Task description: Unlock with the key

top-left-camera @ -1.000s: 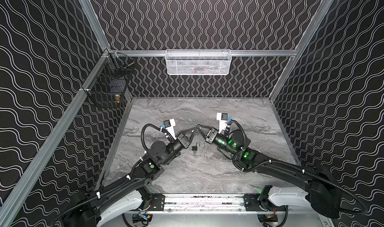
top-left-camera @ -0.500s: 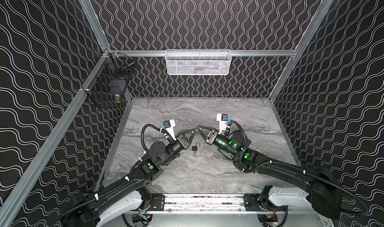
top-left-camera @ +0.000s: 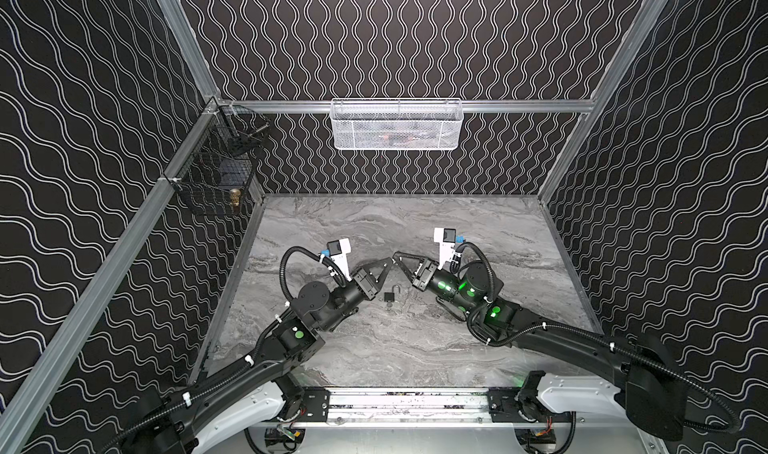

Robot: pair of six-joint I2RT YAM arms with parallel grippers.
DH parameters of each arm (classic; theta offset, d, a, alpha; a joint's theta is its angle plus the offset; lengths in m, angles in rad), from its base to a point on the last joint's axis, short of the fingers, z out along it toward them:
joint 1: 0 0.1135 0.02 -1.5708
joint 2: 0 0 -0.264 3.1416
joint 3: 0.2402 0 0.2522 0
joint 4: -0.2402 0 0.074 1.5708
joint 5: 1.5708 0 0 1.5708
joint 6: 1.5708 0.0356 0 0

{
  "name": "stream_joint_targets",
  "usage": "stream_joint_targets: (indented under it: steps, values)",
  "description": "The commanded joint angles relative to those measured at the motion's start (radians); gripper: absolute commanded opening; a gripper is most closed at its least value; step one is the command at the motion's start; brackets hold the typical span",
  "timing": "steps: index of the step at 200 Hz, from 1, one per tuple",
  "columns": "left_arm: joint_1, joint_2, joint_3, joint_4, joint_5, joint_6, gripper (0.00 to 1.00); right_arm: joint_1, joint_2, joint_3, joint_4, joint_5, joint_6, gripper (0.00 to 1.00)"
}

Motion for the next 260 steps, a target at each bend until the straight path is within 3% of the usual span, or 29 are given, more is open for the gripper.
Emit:
stream_joint_targets:
  steps: [1,35,79,114,163,207,260]
  values:
    - [0.022,-0.029,0.043,-0.228,0.011,0.107,0.00,-0.010,-0.034,0.006,-0.035,0.008,-0.051,0.34]
    - [0.079,-0.013,0.171,-0.529,0.124,0.276,0.00,-0.073,-0.072,0.021,-0.178,-0.113,-0.103,0.49]
    - [0.094,0.088,0.328,-0.807,0.240,0.508,0.00,-0.157,-0.083,0.084,-0.421,-0.333,-0.278,0.52]
    - [0.095,0.167,0.412,-0.914,0.296,0.624,0.00,-0.212,-0.082,0.049,-0.441,-0.544,-0.400,0.53]
    - [0.096,0.225,0.477,-0.960,0.377,0.745,0.00,-0.282,-0.024,-0.018,-0.293,-0.803,-0.418,0.54]
    - [0.096,0.276,0.527,-0.988,0.404,0.808,0.00,-0.289,0.012,-0.033,-0.225,-0.885,-0.439,0.51]
    - [0.098,0.300,0.547,-0.973,0.465,0.849,0.00,-0.290,0.044,-0.009,-0.252,-0.884,-0.487,0.47]
